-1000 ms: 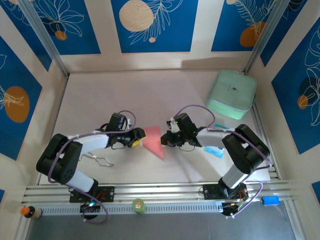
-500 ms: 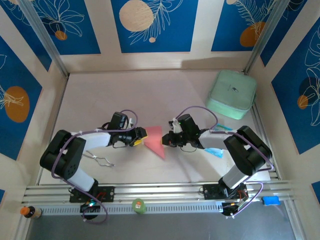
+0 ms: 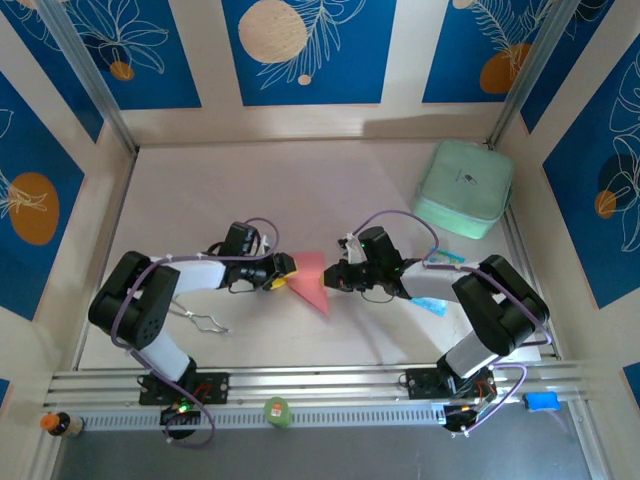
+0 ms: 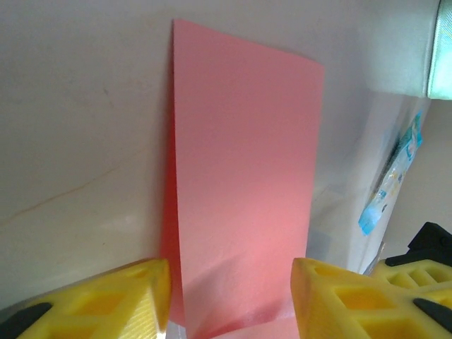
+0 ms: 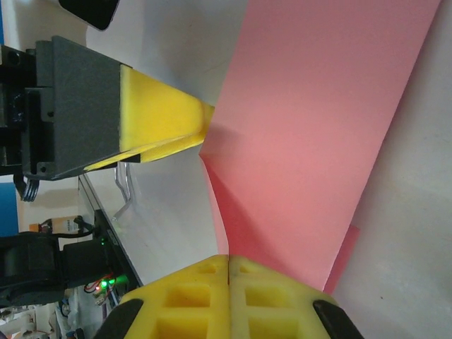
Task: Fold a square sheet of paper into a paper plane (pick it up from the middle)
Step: Fourth fold the wing at the center of the table.
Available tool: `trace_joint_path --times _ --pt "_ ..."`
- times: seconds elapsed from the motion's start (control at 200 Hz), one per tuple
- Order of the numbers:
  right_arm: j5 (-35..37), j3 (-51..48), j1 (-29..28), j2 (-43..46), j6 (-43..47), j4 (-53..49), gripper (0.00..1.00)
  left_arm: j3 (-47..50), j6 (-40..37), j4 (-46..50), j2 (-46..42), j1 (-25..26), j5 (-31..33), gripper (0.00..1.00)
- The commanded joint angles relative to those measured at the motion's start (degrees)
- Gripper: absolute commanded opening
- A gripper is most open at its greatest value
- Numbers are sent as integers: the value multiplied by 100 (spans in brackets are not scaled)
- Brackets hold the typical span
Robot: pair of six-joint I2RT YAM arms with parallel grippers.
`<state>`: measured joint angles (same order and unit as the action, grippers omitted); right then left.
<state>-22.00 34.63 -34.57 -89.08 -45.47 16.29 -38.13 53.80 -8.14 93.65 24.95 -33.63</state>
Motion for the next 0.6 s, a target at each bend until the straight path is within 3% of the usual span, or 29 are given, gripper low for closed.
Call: trace_joint_path --times 0.0,0.595 --pt "-213 -107 21 141 -23 152 0 -126 67 -182 135 -52 -212 45" --pt "127 -14 29 123 279 -522 4 138 420 -812 -47 -52 -27 9"
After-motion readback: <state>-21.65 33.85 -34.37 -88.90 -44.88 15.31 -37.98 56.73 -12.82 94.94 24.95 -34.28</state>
